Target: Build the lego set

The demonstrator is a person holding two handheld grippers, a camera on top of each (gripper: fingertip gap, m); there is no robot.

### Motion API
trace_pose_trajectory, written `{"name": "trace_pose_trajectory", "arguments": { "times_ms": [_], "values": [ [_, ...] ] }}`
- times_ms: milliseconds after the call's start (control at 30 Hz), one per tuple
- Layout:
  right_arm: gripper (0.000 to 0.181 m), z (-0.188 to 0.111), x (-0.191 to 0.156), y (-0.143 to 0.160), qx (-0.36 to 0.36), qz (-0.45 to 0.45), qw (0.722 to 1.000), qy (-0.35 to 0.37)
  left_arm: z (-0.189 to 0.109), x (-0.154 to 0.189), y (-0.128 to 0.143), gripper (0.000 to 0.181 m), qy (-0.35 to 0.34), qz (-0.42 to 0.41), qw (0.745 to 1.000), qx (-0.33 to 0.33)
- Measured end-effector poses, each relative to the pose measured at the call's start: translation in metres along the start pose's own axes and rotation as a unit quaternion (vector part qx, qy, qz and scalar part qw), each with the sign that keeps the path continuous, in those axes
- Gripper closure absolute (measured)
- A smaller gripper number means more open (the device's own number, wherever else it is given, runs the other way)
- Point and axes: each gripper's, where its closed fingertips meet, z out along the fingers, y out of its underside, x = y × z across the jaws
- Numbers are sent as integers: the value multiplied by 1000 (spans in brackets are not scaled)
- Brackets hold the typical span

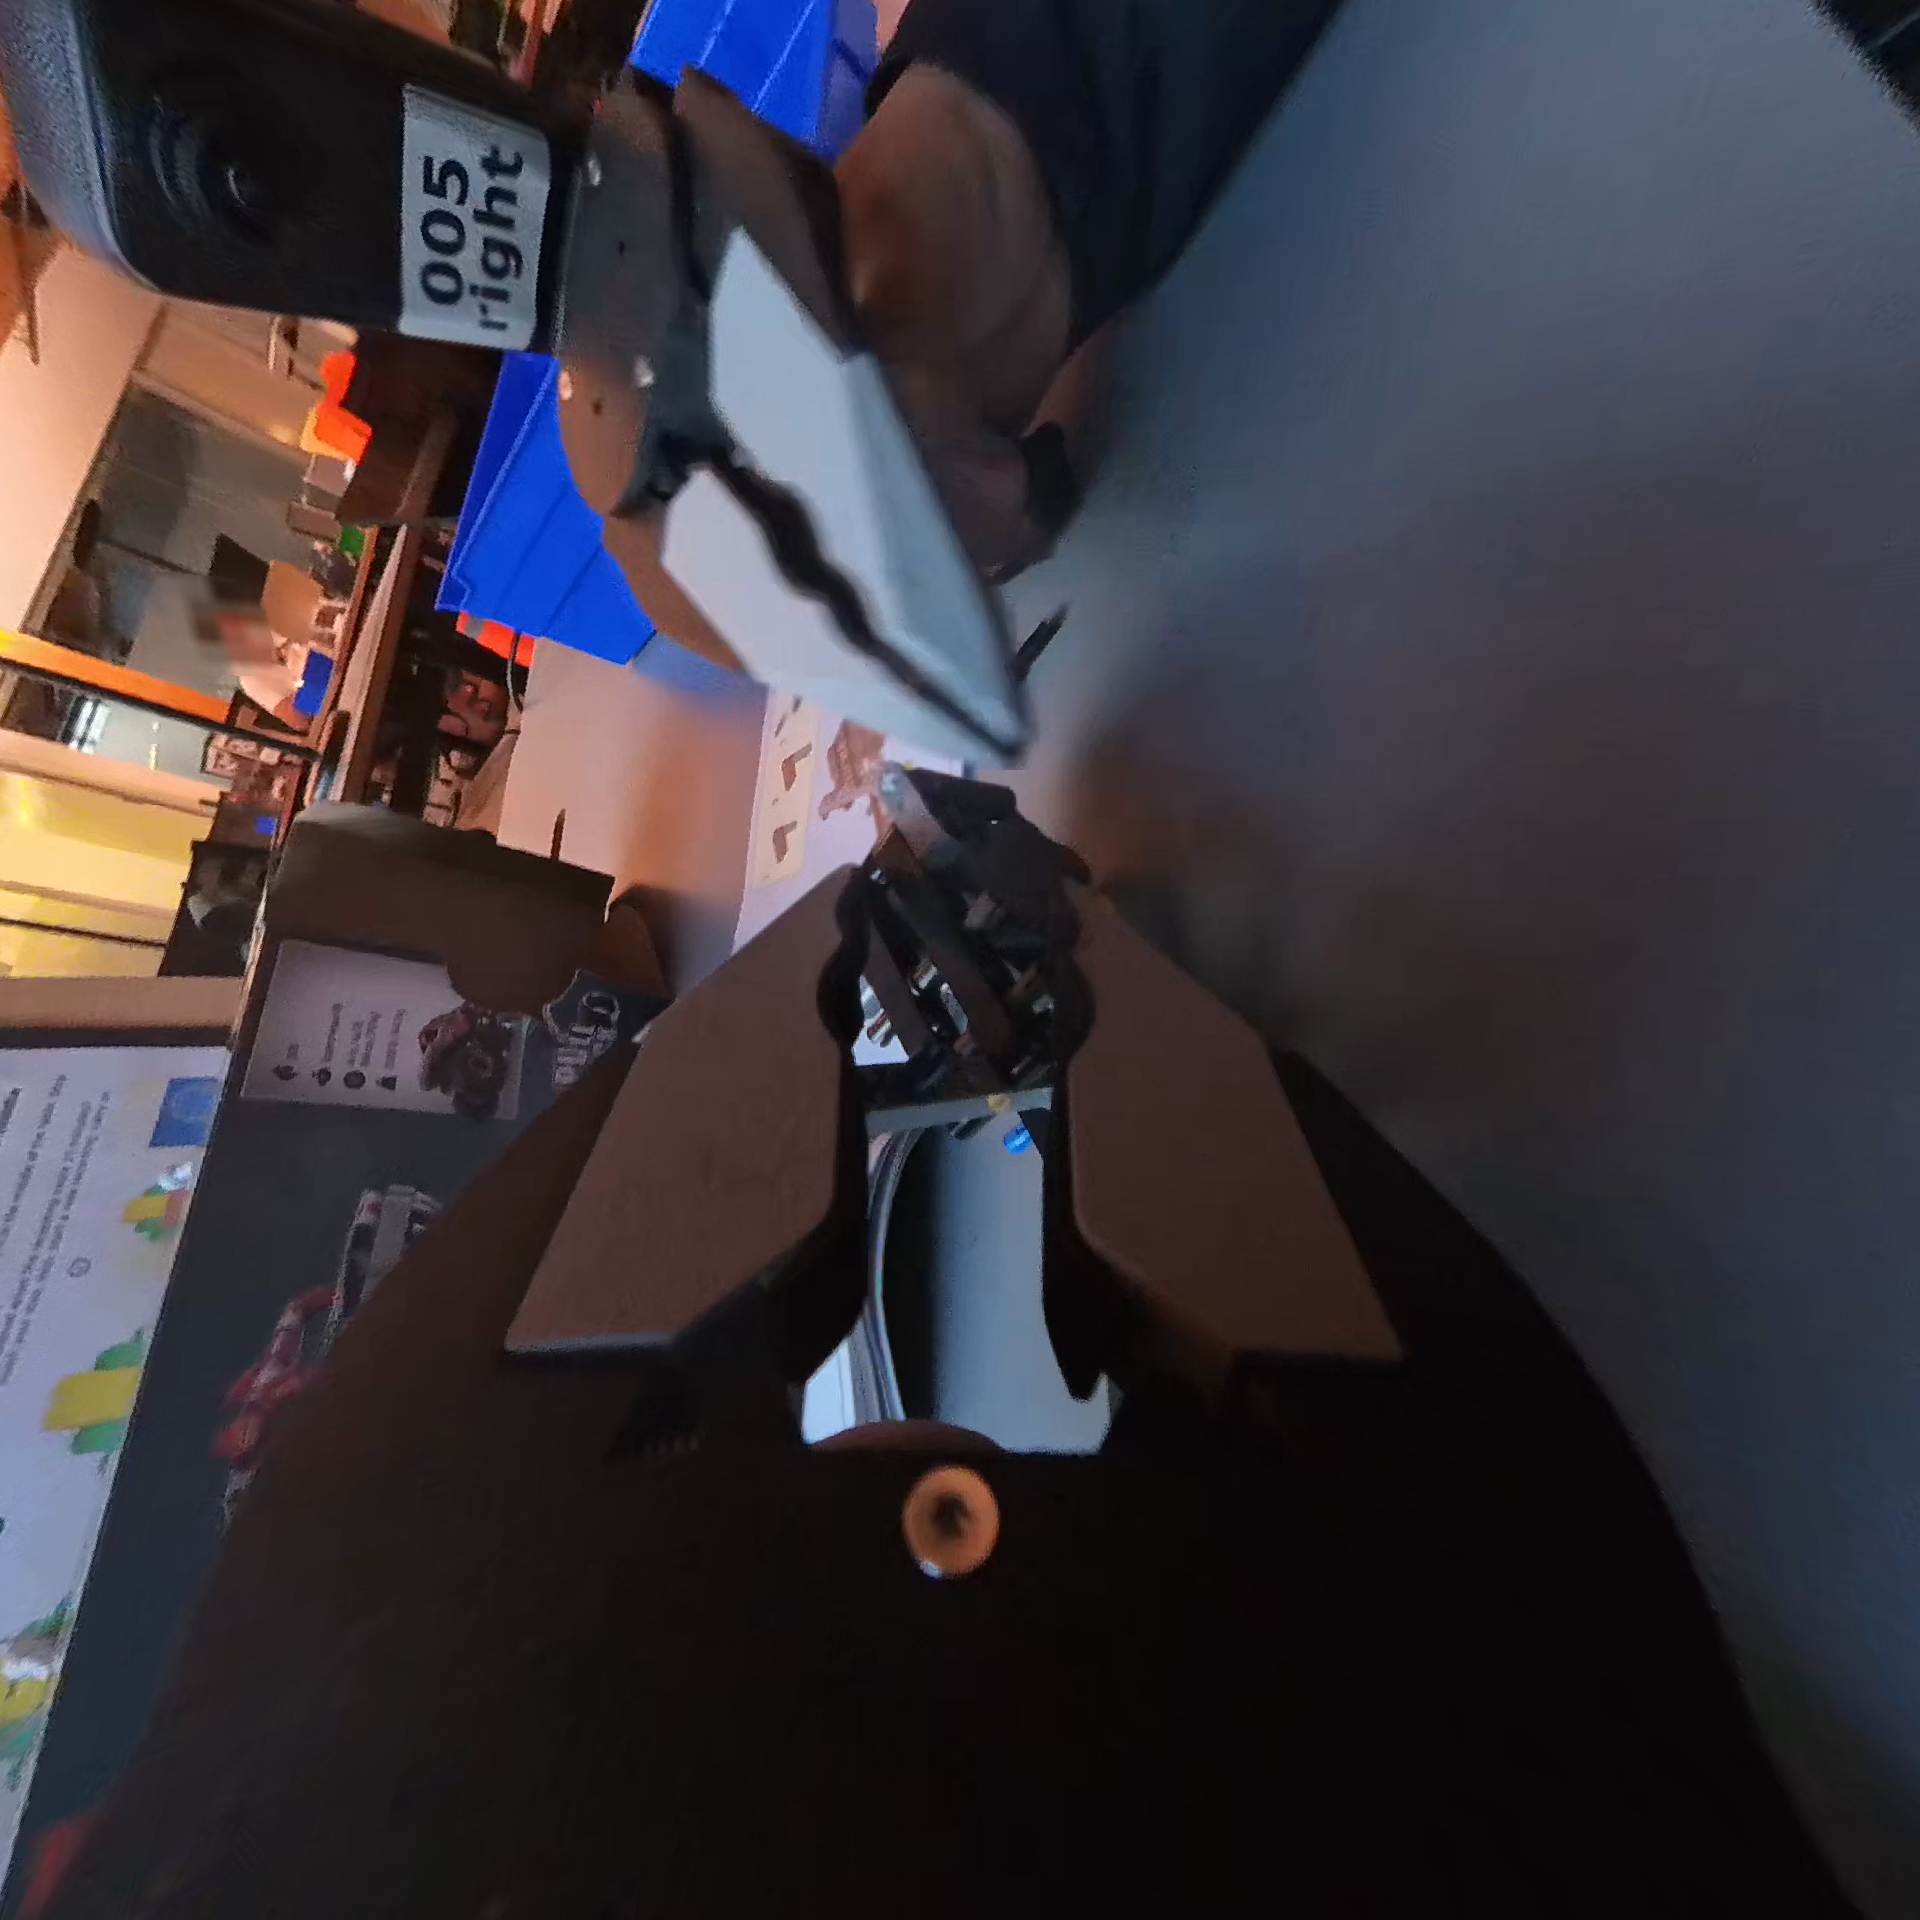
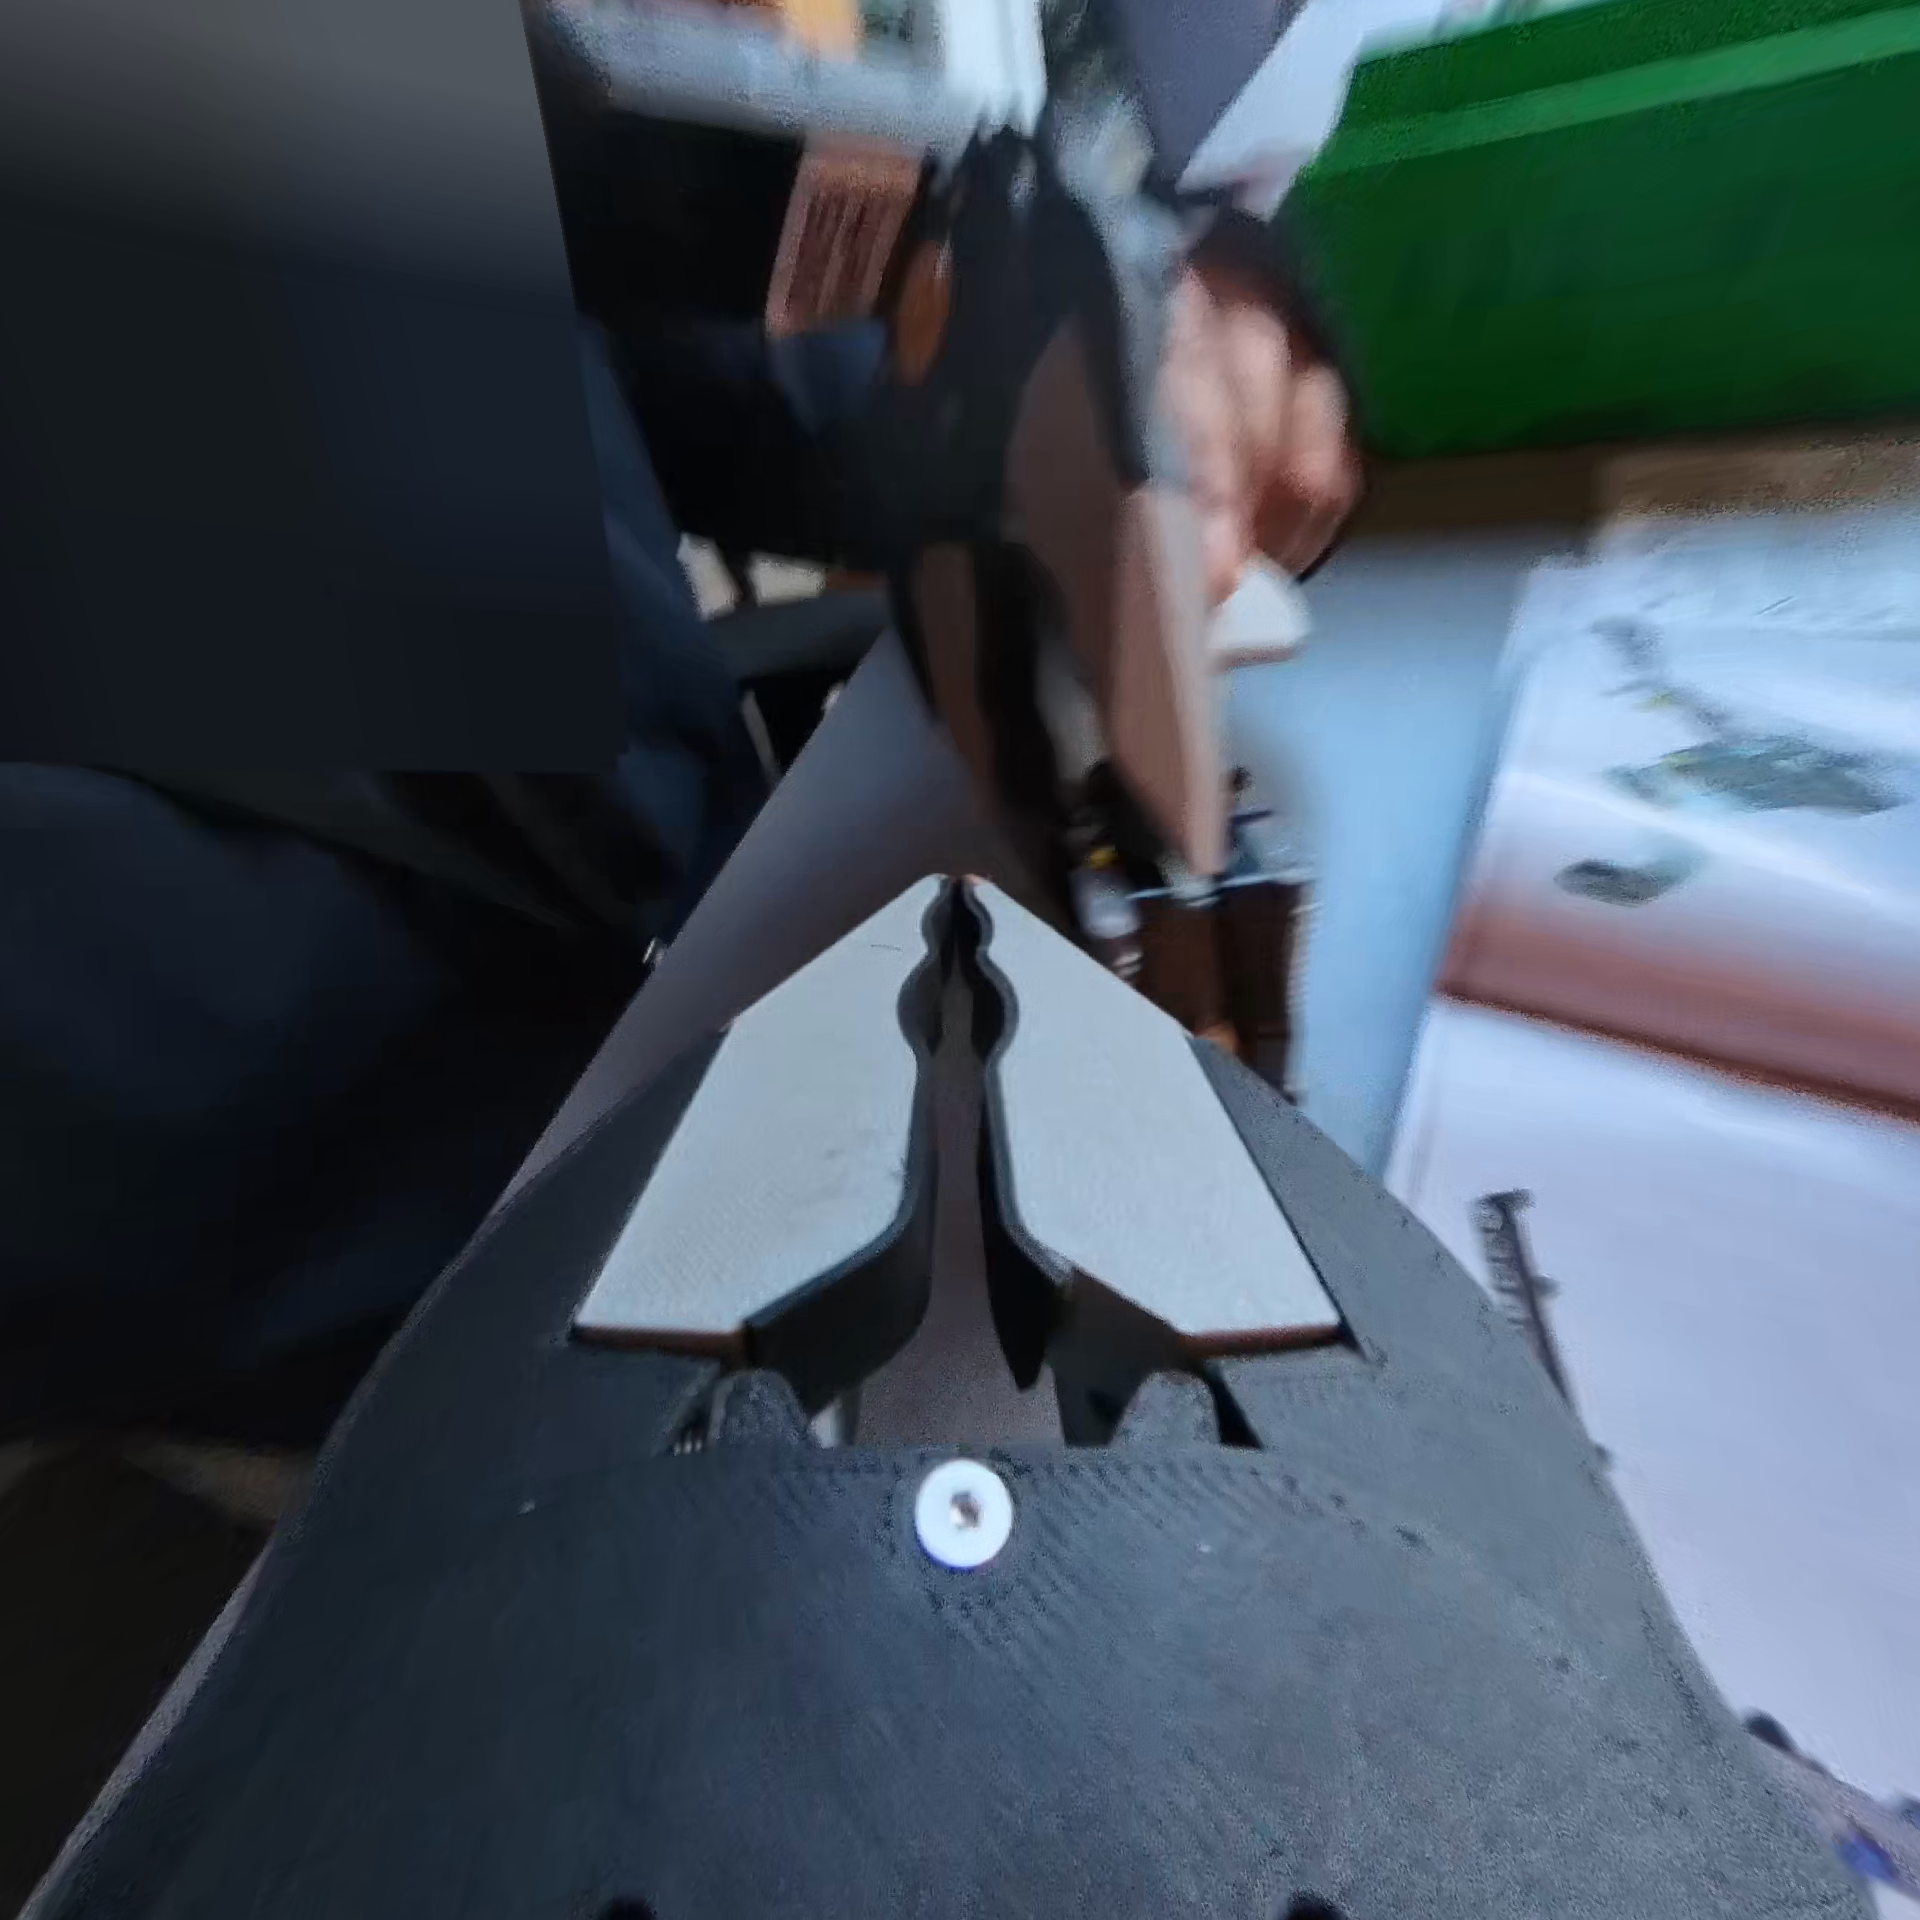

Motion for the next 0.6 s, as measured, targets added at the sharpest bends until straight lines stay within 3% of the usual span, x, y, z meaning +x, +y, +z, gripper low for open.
{"name": "trace_pose_trajectory", "arguments": {
  "times_ms": [67, 167, 333, 500, 600],
  "values": [
    [181, 12, 1, 25, -95, -8, 995, 8, 0, -4, 5, 150, -9, 3, 1000, -12],
    [178, 7, 2, 6, -34, -67, 996, 45, -4, -3, 7, 150, -6, 8, 1000, 4],
    [155, -23, 21, -16, 31, -40, 994, 99, -7, 1, 3, 149, -12, 44, 999, 22],
    [167, -12, 28, -4, -20, -71, 989, 129, -7, 2, 2, 149, -15, 49, 998, 22],
    [173, -8, 29, -8, -15, -87, 987, 137, -8, 3, 1, 149, -12, 48, 998, 27]
  ]
}}
